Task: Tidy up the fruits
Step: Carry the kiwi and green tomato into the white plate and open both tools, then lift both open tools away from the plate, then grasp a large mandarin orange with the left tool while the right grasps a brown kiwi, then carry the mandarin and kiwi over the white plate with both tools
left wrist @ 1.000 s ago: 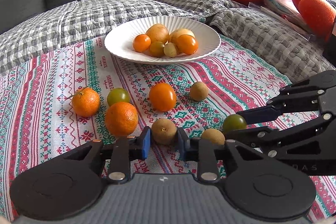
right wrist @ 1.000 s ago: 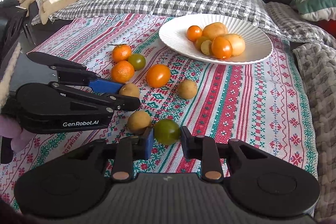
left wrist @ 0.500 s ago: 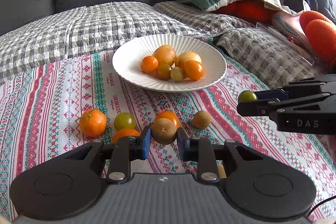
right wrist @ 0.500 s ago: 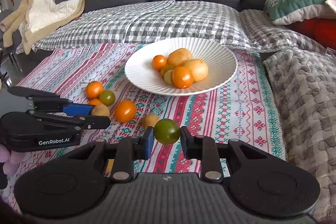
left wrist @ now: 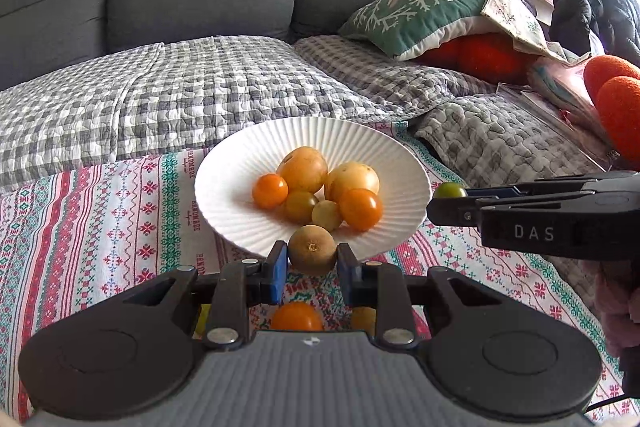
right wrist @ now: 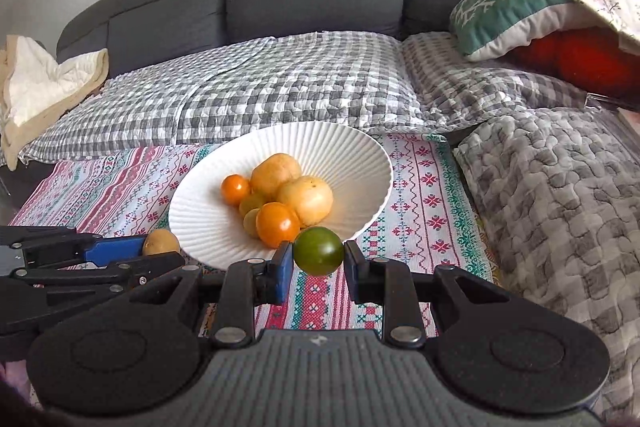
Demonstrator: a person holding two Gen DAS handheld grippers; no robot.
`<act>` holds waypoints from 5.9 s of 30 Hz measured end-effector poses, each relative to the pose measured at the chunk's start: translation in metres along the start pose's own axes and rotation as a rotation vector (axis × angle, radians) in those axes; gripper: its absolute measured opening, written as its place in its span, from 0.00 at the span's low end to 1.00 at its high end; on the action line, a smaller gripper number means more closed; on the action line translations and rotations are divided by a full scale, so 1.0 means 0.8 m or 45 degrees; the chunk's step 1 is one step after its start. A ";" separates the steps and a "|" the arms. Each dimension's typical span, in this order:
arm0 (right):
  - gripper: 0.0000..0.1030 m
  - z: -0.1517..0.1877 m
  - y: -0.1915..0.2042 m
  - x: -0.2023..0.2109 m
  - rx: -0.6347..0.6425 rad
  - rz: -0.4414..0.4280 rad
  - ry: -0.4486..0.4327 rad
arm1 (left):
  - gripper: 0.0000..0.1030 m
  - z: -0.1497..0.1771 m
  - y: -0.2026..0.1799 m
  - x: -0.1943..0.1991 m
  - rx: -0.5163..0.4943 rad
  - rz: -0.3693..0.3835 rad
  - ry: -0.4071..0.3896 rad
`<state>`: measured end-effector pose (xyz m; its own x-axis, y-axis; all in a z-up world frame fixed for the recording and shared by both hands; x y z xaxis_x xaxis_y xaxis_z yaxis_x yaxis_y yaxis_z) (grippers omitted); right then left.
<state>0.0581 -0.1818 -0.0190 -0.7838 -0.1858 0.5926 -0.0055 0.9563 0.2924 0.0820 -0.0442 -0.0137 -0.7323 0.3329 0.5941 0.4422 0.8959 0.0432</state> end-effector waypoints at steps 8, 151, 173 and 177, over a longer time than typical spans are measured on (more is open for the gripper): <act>0.23 -0.005 -0.009 -0.011 -0.008 0.015 -0.012 | 0.20 -0.011 0.004 -0.030 -0.019 -0.013 0.026; 0.26 0.110 0.113 0.014 0.397 -0.175 0.244 | 0.43 0.087 0.058 0.013 0.070 -0.059 0.170; 0.23 0.093 0.104 0.021 0.366 -0.162 0.190 | 0.29 0.081 0.055 0.020 0.074 -0.034 0.164; 0.23 0.089 0.101 0.023 0.354 -0.152 0.178 | 0.29 0.078 0.050 0.023 0.063 -0.020 0.151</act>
<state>-0.0009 -0.0920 -0.0384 -0.6748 -0.3114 0.6691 -0.2766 0.9473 0.1619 0.0539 0.0159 -0.0512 -0.6709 0.2844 0.6848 0.4033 0.9150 0.0151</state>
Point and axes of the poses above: each gripper's, at about its wrist camera, not at the fingertips, and x roughly against the way its jaws point, y to its left, z to its underside, the point moved 2 cm from there along -x, roughly the way its jaws point, and after that the axes turned 6 degrees about -x, right-handed, at the moved point
